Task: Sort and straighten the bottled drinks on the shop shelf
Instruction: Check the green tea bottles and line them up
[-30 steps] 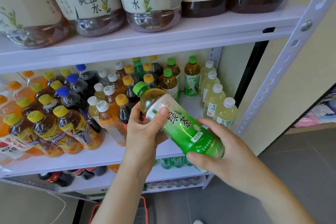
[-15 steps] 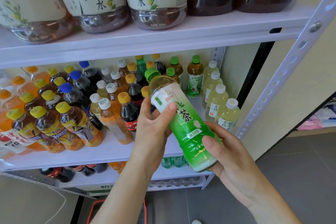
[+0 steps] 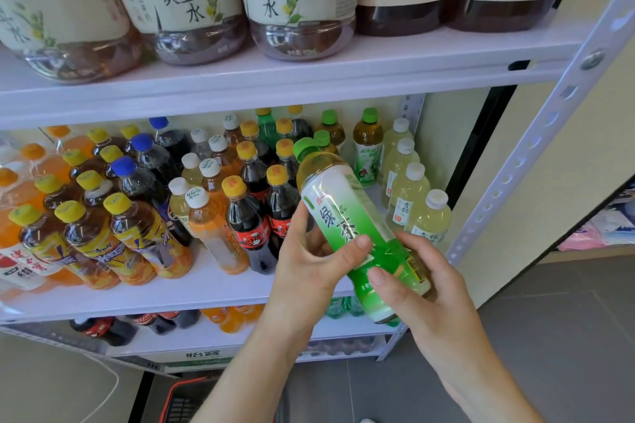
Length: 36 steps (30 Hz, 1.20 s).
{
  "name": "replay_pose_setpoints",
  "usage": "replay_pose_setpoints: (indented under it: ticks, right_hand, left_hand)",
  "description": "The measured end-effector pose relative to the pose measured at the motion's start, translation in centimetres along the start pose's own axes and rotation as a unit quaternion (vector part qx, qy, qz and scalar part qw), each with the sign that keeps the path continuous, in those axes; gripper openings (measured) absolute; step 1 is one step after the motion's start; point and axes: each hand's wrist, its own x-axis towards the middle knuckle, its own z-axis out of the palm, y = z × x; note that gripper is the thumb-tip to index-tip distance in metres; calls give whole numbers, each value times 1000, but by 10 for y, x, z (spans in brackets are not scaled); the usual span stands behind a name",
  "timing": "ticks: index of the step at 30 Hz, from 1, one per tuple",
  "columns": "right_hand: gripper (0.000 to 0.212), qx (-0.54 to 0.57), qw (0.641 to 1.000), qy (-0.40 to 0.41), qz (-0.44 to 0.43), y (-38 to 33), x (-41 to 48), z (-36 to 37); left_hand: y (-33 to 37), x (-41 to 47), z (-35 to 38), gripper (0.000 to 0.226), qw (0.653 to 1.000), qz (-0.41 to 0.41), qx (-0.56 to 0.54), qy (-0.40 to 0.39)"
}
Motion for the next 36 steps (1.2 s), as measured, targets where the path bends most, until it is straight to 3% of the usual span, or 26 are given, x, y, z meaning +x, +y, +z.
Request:
replay_pose_setpoints:
  ticks: [4, 7, 10, 11, 13, 15, 17, 19, 21, 23, 27, 30, 32, 34, 36]
  right_hand:
    - [55, -115, 992, 3, -55, 3, -5, 2]
    - [70, -285, 948, 25, -139, 10, -8, 6]
    - [75, -358, 913, 10, -193, 16, -9, 5]
    - [73, -346, 918, -3, -194, 17, -9, 4]
    - [63, -242, 960, -32, -139, 16, -8, -1]
    - [63, -48, 997, -59, 12, 11, -2, -5]
    - [71, 136, 971, -102, 168, 9, 4, -10]
    - [71, 213, 932, -165, 244, 9, 8, -13]
    - [70, 230, 921, -195, 246, 12, 8, -13]
    - [68, 220, 937, -167, 215, 16, 6, -11]
    - [54, 82, 987, -100, 99, 12, 2, -5]
    - [46, -77, 996, -33, 5, 8, 0, -2]
    - [50, -190, 980, 21, -52, 10, -2, -1]
    - [56, -348, 928, 52, -125, 16, -2, 1]
    - [61, -398, 903, 47, -155, 22, -2, 0]
  left_hand:
    - [0, -1, -2, 59, 999, -11, -30, 40]
    - [4, 2, -4, 48, 996, -34, -36, 68]
    - [10, 5, -7, 44, 995, -65, -42, 69]
    - [12, 5, -9, 43, 994, -70, -46, 70]
    - [16, 6, -14, 36, 995, -70, -48, 57]
    - [18, 5, -18, 35, 996, -65, -49, 38]
    - [19, 3, -17, 43, 996, -68, -62, 16]
    - [18, 1, -14, 52, 994, -72, -81, -7]
    - [18, 2, -11, 60, 993, -76, -89, -21]
    - [18, 5, -10, 61, 994, -75, -79, -23]
    - [25, 14, -9, 58, 998, -41, 16, 38]
    - [27, 18, -10, 56, 995, -21, 7, 97]
    - [26, 17, -6, 64, 992, -24, -14, 121]
    - [24, 17, -1, 67, 990, -32, -41, 134]
    - [24, 17, 3, 63, 988, -31, -64, 140]
